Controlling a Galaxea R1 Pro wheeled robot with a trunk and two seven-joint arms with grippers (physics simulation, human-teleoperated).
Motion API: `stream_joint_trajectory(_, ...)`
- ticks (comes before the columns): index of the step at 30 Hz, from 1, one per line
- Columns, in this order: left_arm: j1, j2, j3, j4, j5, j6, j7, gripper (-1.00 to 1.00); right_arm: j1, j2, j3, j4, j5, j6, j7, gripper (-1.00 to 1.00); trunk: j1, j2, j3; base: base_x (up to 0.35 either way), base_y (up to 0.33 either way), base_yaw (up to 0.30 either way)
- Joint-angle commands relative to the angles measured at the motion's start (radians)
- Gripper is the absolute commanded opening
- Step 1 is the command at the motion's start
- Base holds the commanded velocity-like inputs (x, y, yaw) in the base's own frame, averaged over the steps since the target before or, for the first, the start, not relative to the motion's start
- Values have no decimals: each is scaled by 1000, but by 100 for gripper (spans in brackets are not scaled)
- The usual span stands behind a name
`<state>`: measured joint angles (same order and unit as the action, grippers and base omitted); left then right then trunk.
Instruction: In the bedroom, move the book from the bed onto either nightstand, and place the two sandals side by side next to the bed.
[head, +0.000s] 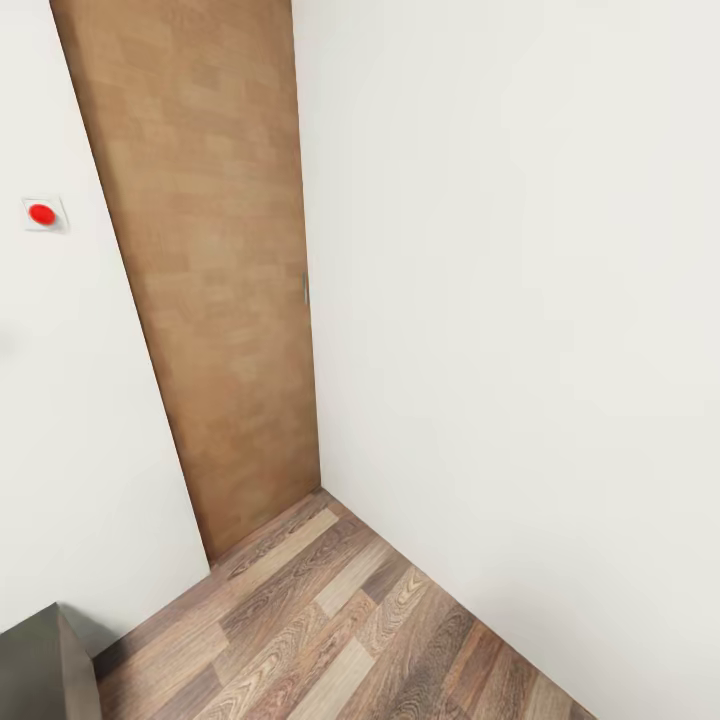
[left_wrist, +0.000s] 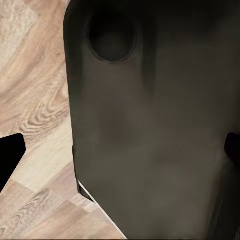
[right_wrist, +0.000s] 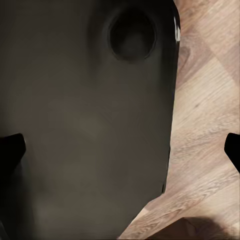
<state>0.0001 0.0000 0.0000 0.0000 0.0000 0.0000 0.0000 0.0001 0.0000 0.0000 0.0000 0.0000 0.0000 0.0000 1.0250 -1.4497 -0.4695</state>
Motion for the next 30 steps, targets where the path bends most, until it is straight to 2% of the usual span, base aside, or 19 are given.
stream_joint_trajectory(1,-6,6,1,-5,0,2,0,100,0,-5,6,2,3,6,2,100,0,0,0,0,0,0)
stream_joint_trajectory(5,-7,7,2,-5,0,3,0,100,0,-5,8,3,4,28,2,100,0,0,0,0,0,0)
stream_joint_trajectory(30,-7,7,2,-5,0,3,0,100,0,-5,8,3,4,28,2,100,0,0,0,0,0,0)
